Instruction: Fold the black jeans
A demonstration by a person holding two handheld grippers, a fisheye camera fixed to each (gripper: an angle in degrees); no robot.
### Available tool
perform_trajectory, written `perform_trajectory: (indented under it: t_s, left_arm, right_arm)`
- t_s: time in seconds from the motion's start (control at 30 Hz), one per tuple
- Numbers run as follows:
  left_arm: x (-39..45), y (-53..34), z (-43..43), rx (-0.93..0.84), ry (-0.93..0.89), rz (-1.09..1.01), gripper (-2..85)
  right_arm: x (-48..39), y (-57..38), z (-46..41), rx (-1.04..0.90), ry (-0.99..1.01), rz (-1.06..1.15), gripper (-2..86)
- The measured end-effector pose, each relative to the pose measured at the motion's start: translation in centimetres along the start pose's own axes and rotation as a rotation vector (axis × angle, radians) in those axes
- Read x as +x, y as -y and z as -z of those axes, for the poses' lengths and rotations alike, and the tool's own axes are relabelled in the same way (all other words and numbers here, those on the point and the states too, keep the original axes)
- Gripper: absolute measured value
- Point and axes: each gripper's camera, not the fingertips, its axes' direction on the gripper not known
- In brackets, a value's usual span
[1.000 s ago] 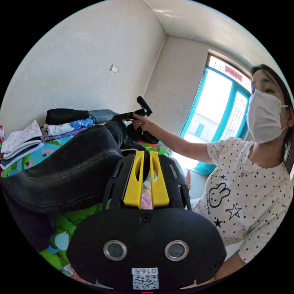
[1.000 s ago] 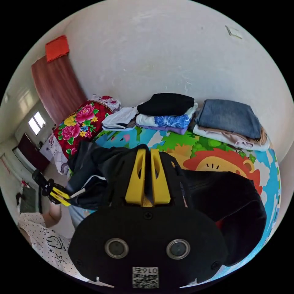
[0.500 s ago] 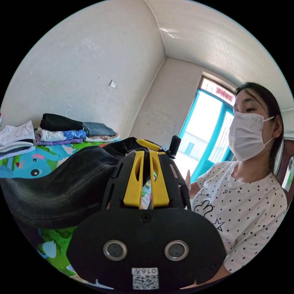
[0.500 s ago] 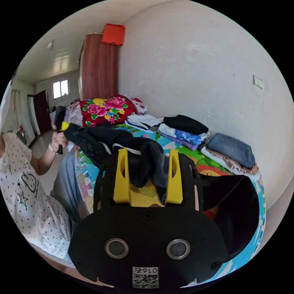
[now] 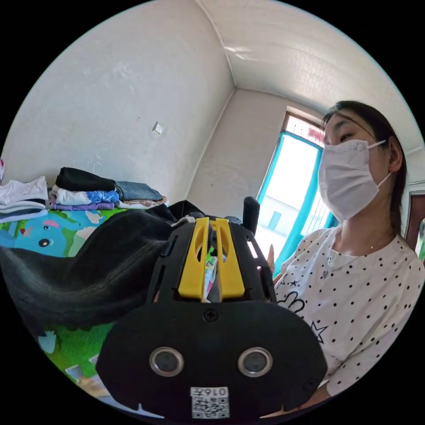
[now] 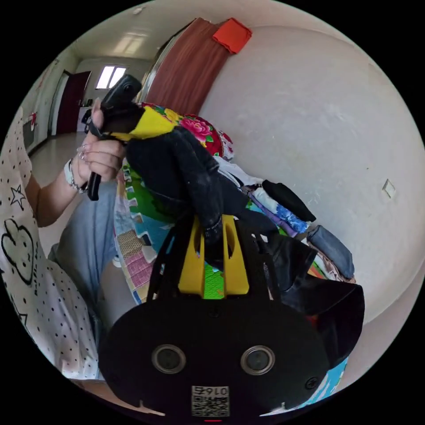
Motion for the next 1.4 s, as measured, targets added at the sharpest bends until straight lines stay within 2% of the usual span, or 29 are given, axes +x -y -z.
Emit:
perform_trajectory:
  t_s: [0.07, 0.13, 0.27, 0.4, 0.5, 0.57, 0.63, 0.67, 0.77, 0.83, 0.93, 1.0, 1.17, 1.3, 1.4]
  left_arm:
    - [0.6, -1.4, 0.9, 0.073, 0.003, -0.003, 2.8]
    - [1.1, -2.8, 1.3, 0.104, 0.097, 0.021, 4.1]
    - [1.5, -2.4, -0.3, 0.054, 0.297, 0.031, 6.1]
    - [1.9, 1.7, -4.0, -0.002, 0.414, -0.01, 6.4]
    - [1.3, 5.3, -9.1, -0.098, 0.455, -0.072, 7.4]
    - [0.2, 7.2, -13.8, -0.229, 0.433, -0.12, 9.4]
    - [-1.2, 9.2, -21.2, -0.435, 0.361, -0.208, 11.6]
    - [-1.5, 9.6, -23.0, -0.475, 0.355, -0.226, 11.9]
    - [-3.0, 11.4, -30.6, -0.552, 0.451, -0.327, 13.5]
    - [-4.2, 11.6, -36.8, -0.703, 0.504, -0.487, 16.8]
    - [-6.5, 10.4, -43.4, -0.907, 0.647, -0.622, 16.4]
    - [-7.9, 9.8, -45.6, -0.94, 0.701, -0.666, 14.7]
    - [-11.7, 12.1, -46.7, -0.84, 0.621, -0.504, 10.8]
    - [-18.6, 14.5, -45.9, -0.71, 0.355, 0.047, 1.4]
    - [-21.4, 15.4, -44.0, -0.534, 0.238, 0.229, -0.2]
  right_arm:
    - [2.1, -0.4, 2.3, 0.01, -0.074, -0.087, 4.9]
    - [4.5, -1.2, 5.4, 0.033, -0.164, -0.183, 4.2]
    - [9.2, -3.9, 15.6, 0.177, -0.423, -0.415, 2.8]
    - [11.1, -6.3, 23.5, 0.174, -0.805, -0.621, 2.3]
    - [11.3, -8.3, 27.2, 0.176, -1.022, -0.696, 2.0]
    - [11.6, -9.0, 28.8, 0.137, -1.078, -0.703, 1.9]
    - [12.2, -9.8, 30.2, 0.122, -1.069, -0.712, 1.8]
    - [12.7, -10.3, 31.1, 0.111, -1.052, -0.727, 1.8]
    - [13.4, -11.1, 32.9, 0.099, -1.033, -0.73, 1.8]
    - [13.8, -11.3, 33.7, 0.094, -1.012, -0.72, 1.8]
    - [14.1, -11.4, 34.8, 0.073, -1.005, -0.696, 1.9]
    - [14.4, -11.6, 35.4, 0.066, -0.998, -0.705, 1.9]
    - [14.9, -11.6, 36.0, 0.061, -0.988, -0.72, 2.2]
    - [14.8, -10.5, 36.0, 0.092, -0.967, -0.71, 2.4]
    - [14.8, -9.3, 35.7, 0.065, -0.976, -0.686, 2.4]
